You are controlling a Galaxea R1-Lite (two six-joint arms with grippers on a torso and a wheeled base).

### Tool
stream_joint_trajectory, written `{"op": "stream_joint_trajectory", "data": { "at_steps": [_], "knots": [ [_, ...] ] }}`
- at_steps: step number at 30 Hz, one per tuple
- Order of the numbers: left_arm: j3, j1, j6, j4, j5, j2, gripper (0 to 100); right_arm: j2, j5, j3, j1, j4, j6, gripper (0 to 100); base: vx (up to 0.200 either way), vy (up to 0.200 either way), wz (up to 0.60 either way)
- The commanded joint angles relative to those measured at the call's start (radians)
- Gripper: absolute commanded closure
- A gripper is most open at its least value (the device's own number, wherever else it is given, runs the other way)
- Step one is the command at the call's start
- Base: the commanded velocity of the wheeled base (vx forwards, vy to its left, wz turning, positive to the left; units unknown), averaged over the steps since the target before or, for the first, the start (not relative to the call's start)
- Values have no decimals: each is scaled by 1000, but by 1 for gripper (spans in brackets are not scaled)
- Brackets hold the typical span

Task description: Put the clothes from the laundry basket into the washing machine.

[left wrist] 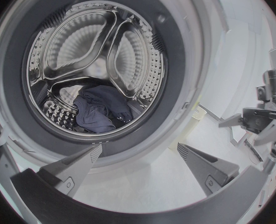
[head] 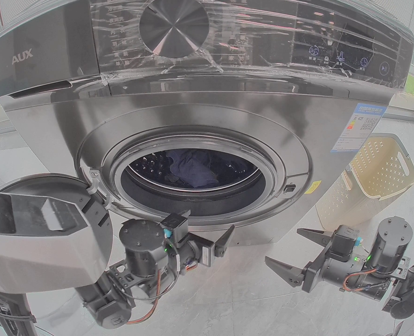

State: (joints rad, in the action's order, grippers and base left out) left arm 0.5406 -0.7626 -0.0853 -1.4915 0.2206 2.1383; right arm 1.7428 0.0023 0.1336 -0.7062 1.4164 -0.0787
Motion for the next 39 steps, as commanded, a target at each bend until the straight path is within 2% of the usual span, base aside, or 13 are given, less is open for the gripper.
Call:
{"op": "stream_joint_trajectory", "data": {
  "at_steps": [1,3,5,11,16,19,20,22,25,27,30,35,39],
  "knots": [
    [-228,-14,-30,-59,-7,-216,0,-186,-39,-98,24,-5,-21,0,0,0,0],
    [-268,-4,-60,-58,-7,-284,0,-221,-38,-120,54,-7,-23,0,0,0,0],
    [-300,-4,-67,-56,-4,-348,0,-244,-35,-131,90,-2,-23,0,0,0,0],
    [-398,-8,-62,-55,29,-502,0,-315,-36,-129,160,-2,-19,0,0,0,0],
    [-475,-3,-51,-47,39,-646,0,-353,-42,-132,212,-20,-12,0,-200,0,0],
    [-515,17,-27,-32,42,-712,0,-379,-47,-132,248,-37,-13,0,-200,0,0],
    [-535,49,6,-23,49,-750,0,-396,-48,-132,271,-51,-13,0,-200,0,0],
    [-541,78,29,-4,51,-790,0,-424,-48,-134,297,-71,-12,0,-200,0,0],
    [-541,106,39,40,51,-853,0,-466,-54,-134,310,-109,-15,0,-200,0,0],
    [-541,109,39,123,51,-934,0,-545,-96,-134,309,-192,-15,0,-200,0,0],
    [-541,109,44,220,51,-1025,0,-664,-131,-134,309,-323,-12,0,-200,0,0],
    [-541,149,47,404,51,-1212,0,-948,-133,-134,317,-603,7,0,-200,0,0],
    [-541,232,53,596,37,-1371,0,-1209,-137,-131,389,-869,47,0,-200,0,0]
  ]
}}
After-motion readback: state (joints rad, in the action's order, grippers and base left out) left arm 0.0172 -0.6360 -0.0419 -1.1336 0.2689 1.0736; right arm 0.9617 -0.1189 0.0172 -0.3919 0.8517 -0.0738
